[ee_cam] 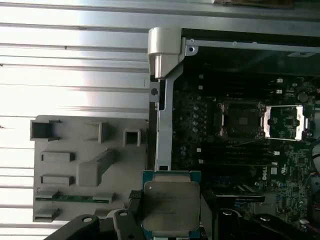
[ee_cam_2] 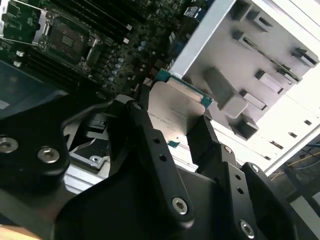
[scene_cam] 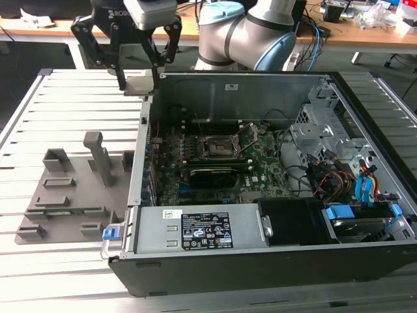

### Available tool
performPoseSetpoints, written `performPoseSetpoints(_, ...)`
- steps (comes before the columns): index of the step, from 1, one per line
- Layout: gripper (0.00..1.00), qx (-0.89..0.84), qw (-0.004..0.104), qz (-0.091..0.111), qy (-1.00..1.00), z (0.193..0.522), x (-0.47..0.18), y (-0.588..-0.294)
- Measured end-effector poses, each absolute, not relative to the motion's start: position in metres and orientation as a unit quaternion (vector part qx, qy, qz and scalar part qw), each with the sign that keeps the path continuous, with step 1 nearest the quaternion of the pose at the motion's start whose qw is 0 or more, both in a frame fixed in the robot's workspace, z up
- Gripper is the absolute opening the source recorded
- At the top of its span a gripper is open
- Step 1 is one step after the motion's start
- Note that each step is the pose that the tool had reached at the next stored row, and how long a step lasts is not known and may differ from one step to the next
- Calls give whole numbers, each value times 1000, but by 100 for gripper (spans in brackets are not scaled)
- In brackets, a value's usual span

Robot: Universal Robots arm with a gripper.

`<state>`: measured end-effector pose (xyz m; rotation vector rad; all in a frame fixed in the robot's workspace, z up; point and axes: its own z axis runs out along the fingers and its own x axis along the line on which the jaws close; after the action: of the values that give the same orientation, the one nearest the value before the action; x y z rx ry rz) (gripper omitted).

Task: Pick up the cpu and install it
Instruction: 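Pick up the cpu and move it towards the insertion slot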

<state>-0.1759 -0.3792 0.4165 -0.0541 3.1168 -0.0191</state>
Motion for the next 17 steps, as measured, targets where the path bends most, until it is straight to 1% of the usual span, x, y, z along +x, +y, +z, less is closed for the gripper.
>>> performPoseSetpoints(17, 55, -17, 11, -7, 1000, 416, -79, -377)
